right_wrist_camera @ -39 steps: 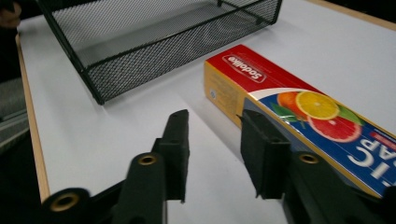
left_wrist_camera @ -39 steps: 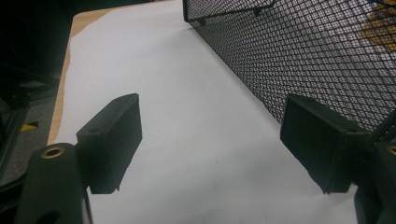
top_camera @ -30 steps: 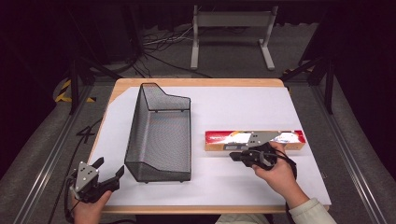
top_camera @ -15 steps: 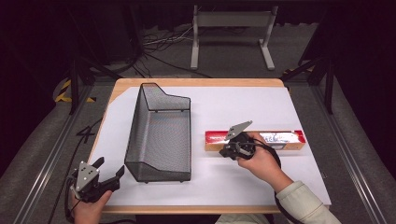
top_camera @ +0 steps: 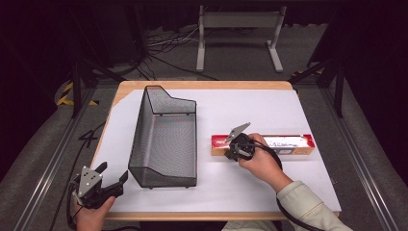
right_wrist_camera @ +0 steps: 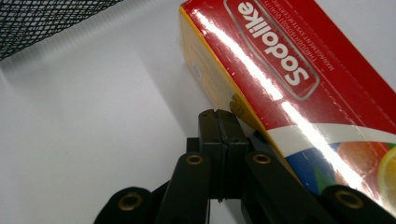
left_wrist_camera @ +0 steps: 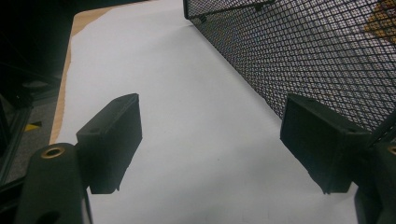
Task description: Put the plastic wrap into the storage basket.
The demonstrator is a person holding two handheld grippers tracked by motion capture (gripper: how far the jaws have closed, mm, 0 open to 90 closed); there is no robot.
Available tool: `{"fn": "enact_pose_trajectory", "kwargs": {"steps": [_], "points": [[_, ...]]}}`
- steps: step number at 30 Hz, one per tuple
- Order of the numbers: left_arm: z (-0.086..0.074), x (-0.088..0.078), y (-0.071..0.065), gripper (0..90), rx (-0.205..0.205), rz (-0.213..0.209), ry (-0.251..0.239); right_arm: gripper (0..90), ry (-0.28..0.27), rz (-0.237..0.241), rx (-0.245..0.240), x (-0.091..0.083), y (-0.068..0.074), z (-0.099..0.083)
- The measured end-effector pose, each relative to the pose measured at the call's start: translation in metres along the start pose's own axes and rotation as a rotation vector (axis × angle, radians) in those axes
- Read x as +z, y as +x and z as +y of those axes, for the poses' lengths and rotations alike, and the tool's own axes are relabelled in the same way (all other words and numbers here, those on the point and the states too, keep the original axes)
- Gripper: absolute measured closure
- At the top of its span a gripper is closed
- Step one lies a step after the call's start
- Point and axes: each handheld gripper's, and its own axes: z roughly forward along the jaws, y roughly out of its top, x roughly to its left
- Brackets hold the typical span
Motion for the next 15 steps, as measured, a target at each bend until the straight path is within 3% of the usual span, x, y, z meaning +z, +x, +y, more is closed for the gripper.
{"fn": "enact_pose_trajectory", "kwargs": {"steps": [9,15], "points": [[0.0,0.0,0.0,21.7,0.001,-0.001,0.0,90.0,0.015,-0.035,-0.009,0.004,0.0,0.005],[0.0,0.0,0.0,21.7,0.001,-0.001,-0.001,90.0,0.016,-0.075,0.018,0.009,-0.009,0.014]]}}
